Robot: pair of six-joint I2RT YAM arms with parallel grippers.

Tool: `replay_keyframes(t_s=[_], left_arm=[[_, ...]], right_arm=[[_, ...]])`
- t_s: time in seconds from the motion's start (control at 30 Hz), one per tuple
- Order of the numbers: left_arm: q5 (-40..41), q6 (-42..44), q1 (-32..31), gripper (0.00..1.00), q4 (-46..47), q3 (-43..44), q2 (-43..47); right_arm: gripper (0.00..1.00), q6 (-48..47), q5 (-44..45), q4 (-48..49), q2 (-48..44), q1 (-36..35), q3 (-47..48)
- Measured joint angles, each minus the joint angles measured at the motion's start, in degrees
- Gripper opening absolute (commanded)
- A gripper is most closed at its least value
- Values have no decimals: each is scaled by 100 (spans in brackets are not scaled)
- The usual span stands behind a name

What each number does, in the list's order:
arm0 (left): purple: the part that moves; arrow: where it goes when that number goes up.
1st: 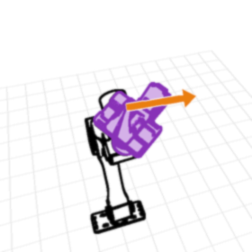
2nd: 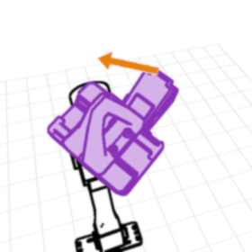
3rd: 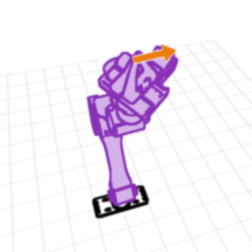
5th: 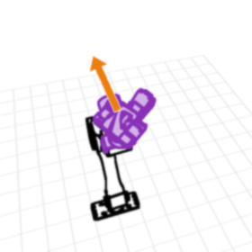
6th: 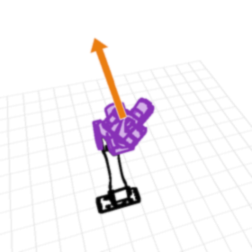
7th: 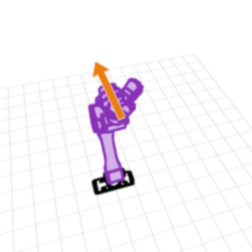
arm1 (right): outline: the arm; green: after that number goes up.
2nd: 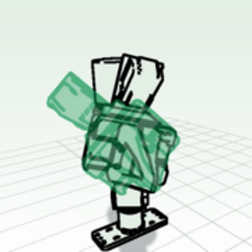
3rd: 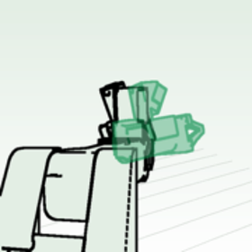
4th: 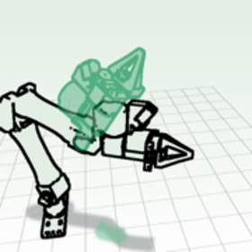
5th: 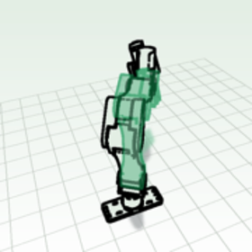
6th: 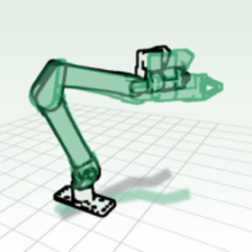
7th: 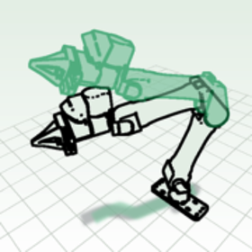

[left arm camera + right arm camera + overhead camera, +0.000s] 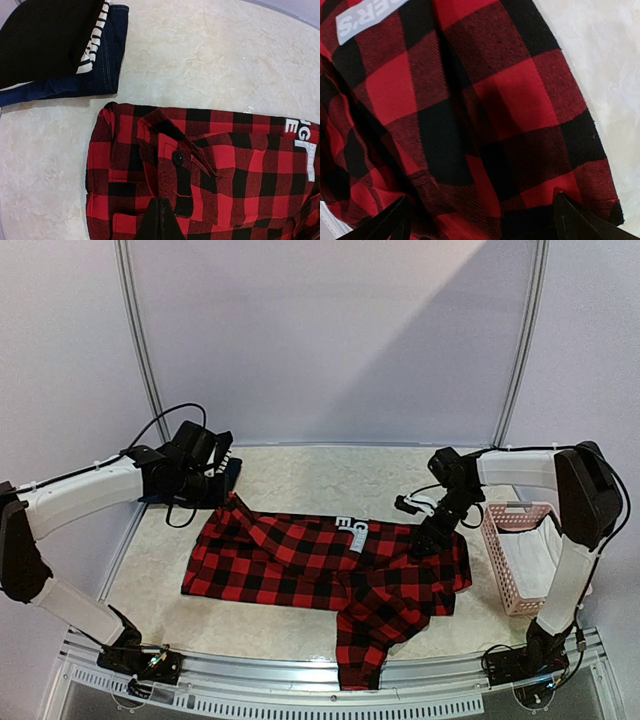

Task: Fold and stack the mixed laundry pile
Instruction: Adjust the rectangle-folded shirt at the center of the board.

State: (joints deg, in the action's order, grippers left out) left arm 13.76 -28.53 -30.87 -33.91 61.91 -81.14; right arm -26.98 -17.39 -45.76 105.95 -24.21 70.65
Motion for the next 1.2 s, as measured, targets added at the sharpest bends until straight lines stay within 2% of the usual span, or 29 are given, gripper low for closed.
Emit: replay_keyframes(t_s=[0.37, 0.77, 0.87, 0.9, 0.97, 1.2], left_arm=[[817, 0, -212, 0, -413, -212, 326], [855, -66, -350, 0, -479, -439, 164], [835, -74, -356, 9, -566, -507, 101], [822, -101, -358, 17, -612, -531, 94], [796, -140, -363, 26, -761, -588, 66], [614, -363, -367, 48, -1530, -629, -367]], right_arm=[[98, 188, 208, 87, 11, 131, 140], [98, 271, 234, 94, 28, 229, 173], [98, 269, 232, 90, 28, 251, 173], [99, 269, 232, 90, 28, 254, 173], [99, 269, 232, 83, 28, 256, 173], [99, 254, 151, -50, 15, 278, 225]])
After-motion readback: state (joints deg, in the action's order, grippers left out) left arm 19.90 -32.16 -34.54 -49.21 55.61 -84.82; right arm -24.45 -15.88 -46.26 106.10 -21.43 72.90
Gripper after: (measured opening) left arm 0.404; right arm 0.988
